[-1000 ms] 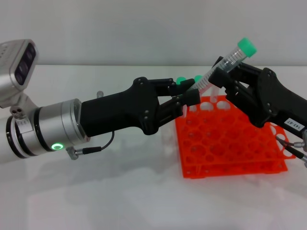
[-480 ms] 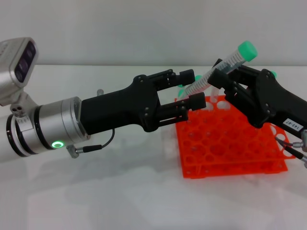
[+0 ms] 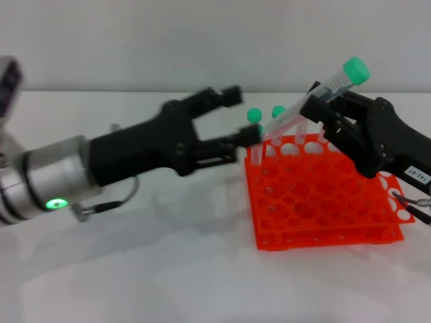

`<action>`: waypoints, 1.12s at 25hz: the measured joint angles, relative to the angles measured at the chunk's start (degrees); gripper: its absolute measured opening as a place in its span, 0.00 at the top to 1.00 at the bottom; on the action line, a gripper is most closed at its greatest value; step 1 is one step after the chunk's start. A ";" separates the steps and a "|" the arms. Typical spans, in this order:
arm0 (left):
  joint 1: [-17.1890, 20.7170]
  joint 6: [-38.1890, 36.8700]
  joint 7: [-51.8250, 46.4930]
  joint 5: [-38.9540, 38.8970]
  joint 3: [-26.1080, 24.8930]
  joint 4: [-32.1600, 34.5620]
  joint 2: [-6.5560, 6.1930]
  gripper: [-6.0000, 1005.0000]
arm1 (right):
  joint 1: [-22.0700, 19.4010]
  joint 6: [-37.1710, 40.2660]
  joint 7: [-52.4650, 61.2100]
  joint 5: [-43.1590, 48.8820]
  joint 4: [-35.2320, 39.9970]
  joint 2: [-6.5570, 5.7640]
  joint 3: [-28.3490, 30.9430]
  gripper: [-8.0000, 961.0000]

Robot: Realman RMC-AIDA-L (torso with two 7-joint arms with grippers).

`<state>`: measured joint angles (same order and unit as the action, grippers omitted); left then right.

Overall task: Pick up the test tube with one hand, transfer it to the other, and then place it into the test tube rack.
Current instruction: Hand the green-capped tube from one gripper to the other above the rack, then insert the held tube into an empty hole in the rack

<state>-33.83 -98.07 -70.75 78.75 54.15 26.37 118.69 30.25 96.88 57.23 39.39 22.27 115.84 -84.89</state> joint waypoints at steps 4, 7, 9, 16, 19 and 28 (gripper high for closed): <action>6.33 0.02 -0.10 -0.17 -5.28 4.17 -0.19 0.12 | -0.78 -1.91 -0.55 -0.25 -0.07 -0.19 1.01 0.77; 10.56 0.11 0.26 -0.22 -10.94 5.17 -0.11 0.12 | -0.81 -4.93 -1.27 -0.27 -0.09 -0.24 1.31 0.77; 12.68 0.27 0.86 -0.22 -14.32 4.98 0.03 0.12 | -0.58 -6.84 -1.60 -0.15 -0.10 -0.22 1.22 0.77; 16.75 3.64 3.78 -0.31 -17.49 2.39 0.27 0.12 | 0.51 -14.42 -4.77 0.31 0.38 0.09 -1.19 0.76; 17.68 4.87 4.50 -0.34 -18.48 1.15 0.24 0.12 | 1.70 -18.06 -6.54 0.32 0.30 0.10 -3.04 0.76; 18.61 7.44 5.13 -0.02 -19.46 0.82 0.27 0.12 | 4.21 -28.15 -11.18 -0.04 0.76 0.36 -5.64 0.75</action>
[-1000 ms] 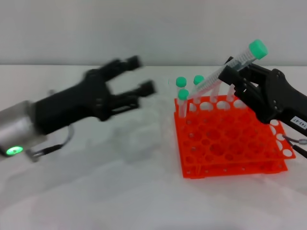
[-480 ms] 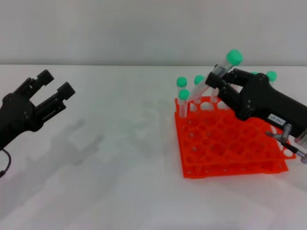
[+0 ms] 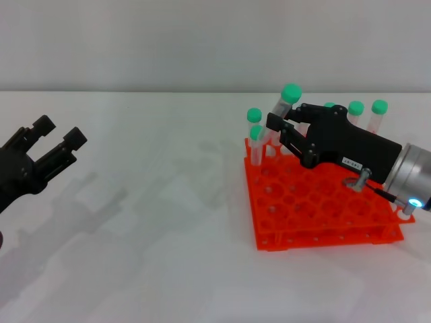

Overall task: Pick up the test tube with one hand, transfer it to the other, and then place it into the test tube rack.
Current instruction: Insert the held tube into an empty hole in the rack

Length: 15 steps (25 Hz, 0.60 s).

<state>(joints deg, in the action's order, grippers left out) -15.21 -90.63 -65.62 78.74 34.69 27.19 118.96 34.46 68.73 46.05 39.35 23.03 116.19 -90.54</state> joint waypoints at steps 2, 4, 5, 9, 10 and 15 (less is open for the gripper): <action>0.09 0.57 0.00 0.05 -0.02 -0.01 -0.01 0.12 | 0.28 -1.46 -0.69 -0.01 0.01 0.00 -0.05 0.75; 0.14 1.19 -0.02 0.07 -0.03 -0.03 -0.02 0.12 | 0.30 -2.74 -1.17 -0.13 0.02 -0.01 0.09 0.75; 0.16 1.52 -0.04 0.07 -0.04 -0.03 -0.04 0.12 | 0.30 -3.49 -1.29 -0.39 0.03 -0.06 0.15 0.75; -0.09 2.26 -0.06 -0.05 -0.06 -0.03 -0.20 0.12 | 0.29 -5.49 -1.73 -1.07 0.06 -0.30 0.18 0.74; -0.22 2.50 -0.10 -0.10 -0.06 -0.03 -0.25 0.12 | 0.25 -5.72 -1.73 -1.23 0.07 -0.38 0.19 0.74; -0.52 3.29 -0.36 -0.22 -0.06 0.03 -0.42 0.12 | 0.14 -5.96 -1.39 -1.52 0.08 -0.81 0.19 0.74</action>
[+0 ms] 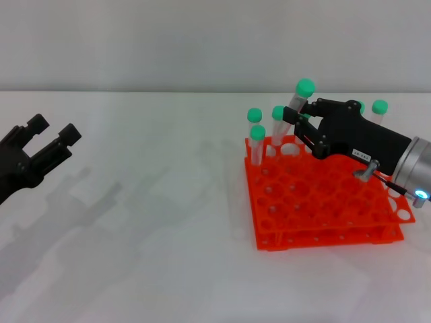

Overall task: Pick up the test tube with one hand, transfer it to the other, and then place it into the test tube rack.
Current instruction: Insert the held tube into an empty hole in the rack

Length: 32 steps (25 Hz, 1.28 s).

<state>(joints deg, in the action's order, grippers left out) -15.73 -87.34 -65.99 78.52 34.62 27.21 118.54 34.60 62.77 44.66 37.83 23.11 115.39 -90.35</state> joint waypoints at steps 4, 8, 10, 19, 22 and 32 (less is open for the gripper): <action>-0.38 0.47 -0.03 -0.03 0.01 0.13 -0.06 0.12 | -0.12 -0.34 0.93 0.20 -0.16 -0.31 0.00 0.74; -0.61 0.73 -0.03 -0.04 0.01 0.16 -0.07 0.12 | -0.11 -0.92 1.31 0.50 -0.62 -0.47 -0.27 0.73; -0.61 0.79 -0.03 -0.04 0.01 0.17 -0.07 0.12 | -0.18 -1.34 1.52 0.83 -0.65 -0.53 -0.39 0.73; -0.62 1.51 0.02 0.02 0.01 0.08 -0.07 0.12 | -0.40 -4.47 1.20 2.43 -0.74 -0.15 -0.49 0.72; -0.65 1.51 0.08 0.16 0.01 0.03 0.03 0.12 | -0.12 -5.06 1.07 2.65 -0.75 -0.03 -0.91 0.72; -0.70 1.51 0.14 0.35 0.01 -0.06 0.20 0.12 | 0.02 -6.34 1.04 2.69 -0.60 0.31 -2.65 0.71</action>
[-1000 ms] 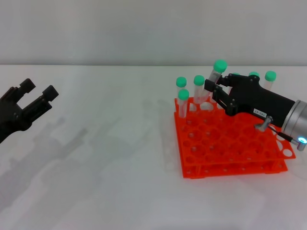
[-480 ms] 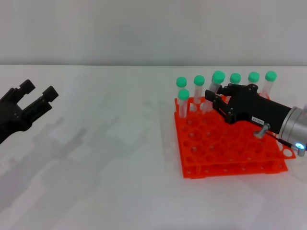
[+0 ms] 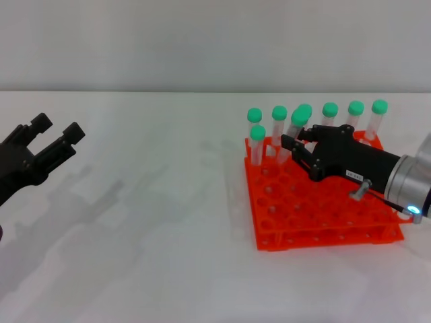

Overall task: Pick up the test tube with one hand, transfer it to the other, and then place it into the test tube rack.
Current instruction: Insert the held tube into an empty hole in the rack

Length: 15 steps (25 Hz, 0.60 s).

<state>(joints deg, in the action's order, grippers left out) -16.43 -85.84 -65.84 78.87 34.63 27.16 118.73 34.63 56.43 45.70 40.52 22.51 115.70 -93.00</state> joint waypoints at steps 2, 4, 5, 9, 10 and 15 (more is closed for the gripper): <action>-0.08 0.00 0.05 0.04 0.02 0.00 0.01 0.12 | 0.19 -0.75 -0.03 0.00 0.26 0.11 -0.64 0.71; -0.12 0.00 0.11 0.06 0.11 0.00 0.01 0.12 | 0.56 -1.22 -0.07 0.00 0.42 0.20 -1.14 0.71; -0.12 0.00 0.13 0.06 0.11 0.00 0.01 0.12 | 0.77 -1.31 -0.08 0.00 0.45 0.21 -1.32 0.71; -0.10 -0.01 0.17 0.06 0.09 0.00 0.01 0.12 | 1.84 -1.60 -0.21 -0.02 0.51 0.30 -1.96 0.70; -0.08 -0.01 0.17 0.06 0.08 0.00 0.01 0.12 | 2.12 -1.70 -0.23 -0.03 0.52 0.31 -2.20 0.70; 0.24 -0.01 0.18 0.06 0.00 0.00 0.01 0.12 | 2.41 -1.78 -0.25 -0.33 1.55 0.38 -2.98 0.70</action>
<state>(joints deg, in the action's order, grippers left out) -16.20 -85.85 -65.66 78.93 34.63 27.16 118.74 37.03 54.65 45.45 40.19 24.07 116.07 -95.97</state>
